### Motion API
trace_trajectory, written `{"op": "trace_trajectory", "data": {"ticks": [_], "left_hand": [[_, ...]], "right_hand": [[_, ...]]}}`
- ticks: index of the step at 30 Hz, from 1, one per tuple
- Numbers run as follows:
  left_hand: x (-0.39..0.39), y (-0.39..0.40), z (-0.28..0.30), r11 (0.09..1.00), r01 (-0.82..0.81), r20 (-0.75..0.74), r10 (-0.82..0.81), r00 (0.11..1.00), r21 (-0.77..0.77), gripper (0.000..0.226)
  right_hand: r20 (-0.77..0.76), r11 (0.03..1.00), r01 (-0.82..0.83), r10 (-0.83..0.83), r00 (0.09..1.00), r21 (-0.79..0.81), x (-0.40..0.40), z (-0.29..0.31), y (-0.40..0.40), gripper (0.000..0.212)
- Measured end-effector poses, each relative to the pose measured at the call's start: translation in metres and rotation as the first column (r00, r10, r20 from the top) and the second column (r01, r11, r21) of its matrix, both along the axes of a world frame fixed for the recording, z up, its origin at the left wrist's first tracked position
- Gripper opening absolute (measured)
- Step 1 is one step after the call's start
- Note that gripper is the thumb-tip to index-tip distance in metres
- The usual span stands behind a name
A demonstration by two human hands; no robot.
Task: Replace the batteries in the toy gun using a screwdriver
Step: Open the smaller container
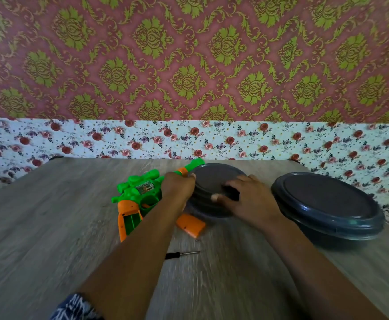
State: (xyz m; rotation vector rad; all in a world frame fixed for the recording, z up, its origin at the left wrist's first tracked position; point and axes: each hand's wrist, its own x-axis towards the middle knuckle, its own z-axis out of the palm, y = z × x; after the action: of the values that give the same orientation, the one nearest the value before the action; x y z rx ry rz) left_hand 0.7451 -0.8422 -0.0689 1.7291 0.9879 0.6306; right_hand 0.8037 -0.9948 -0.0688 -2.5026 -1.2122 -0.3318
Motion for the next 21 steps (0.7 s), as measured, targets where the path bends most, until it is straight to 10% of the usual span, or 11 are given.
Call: {"op": "trace_trajectory", "data": {"ticks": [21], "left_hand": [[0.015,0.007,-0.009,0.953,0.005,0.115,0.032,0.993,-0.303,0.02]], "right_hand": [[-0.152,0.948,0.074,-0.126,0.98,-0.311,0.05,0.016,0.06,0.057]]}}
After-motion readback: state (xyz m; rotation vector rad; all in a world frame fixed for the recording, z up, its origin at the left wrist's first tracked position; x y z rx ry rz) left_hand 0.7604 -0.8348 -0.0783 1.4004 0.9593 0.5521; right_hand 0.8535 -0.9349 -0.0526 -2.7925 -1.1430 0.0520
